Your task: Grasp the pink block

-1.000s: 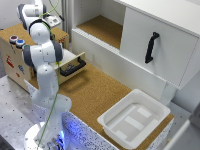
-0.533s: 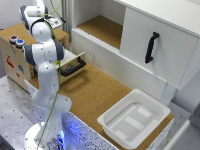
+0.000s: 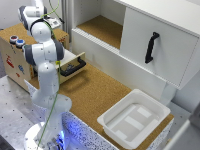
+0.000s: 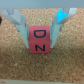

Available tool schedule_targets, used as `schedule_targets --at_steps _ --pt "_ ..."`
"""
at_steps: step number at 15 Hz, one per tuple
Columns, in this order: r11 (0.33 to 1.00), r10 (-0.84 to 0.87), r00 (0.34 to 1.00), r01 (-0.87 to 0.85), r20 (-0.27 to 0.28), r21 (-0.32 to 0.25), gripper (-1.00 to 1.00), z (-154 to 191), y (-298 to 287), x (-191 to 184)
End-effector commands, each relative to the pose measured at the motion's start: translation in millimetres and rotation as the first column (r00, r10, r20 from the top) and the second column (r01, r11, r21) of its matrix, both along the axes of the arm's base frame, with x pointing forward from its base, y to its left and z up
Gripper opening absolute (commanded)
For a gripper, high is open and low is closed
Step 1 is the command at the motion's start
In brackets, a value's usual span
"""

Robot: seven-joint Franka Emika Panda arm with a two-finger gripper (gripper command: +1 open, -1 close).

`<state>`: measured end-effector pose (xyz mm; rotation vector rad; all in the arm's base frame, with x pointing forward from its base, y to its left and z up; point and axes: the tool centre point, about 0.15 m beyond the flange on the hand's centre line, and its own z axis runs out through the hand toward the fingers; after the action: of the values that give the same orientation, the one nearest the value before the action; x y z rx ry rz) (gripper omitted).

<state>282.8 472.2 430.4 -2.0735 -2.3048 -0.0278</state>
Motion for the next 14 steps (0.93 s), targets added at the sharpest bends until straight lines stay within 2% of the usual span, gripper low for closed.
schedule_targets --at_steps 1,5,7,9,11,12,14 --pt "0.997 0.069 0.998 -0.069 -0.002 -0.042 -1.00 24 5 -6" --pt "0.994 0.113 0.993 -0.113 0.029 0.000 -1.00 49 -3 16" --pt "0.993 0.114 0.993 -0.115 0.025 0.021 -1.00 53 -6 22" --pt "0.987 0.158 0.987 -0.158 0.037 -0.013 -1.00 62 -7 25" --pt "0.995 0.098 0.992 -0.098 0.074 -0.008 -1.00 77 -10 28" --pt "0.998 0.054 0.996 -0.051 0.076 -0.031 -1.00 75 -12 29" --pt "0.996 -0.084 0.994 0.084 0.067 -0.003 -1.00 66 -20 30"
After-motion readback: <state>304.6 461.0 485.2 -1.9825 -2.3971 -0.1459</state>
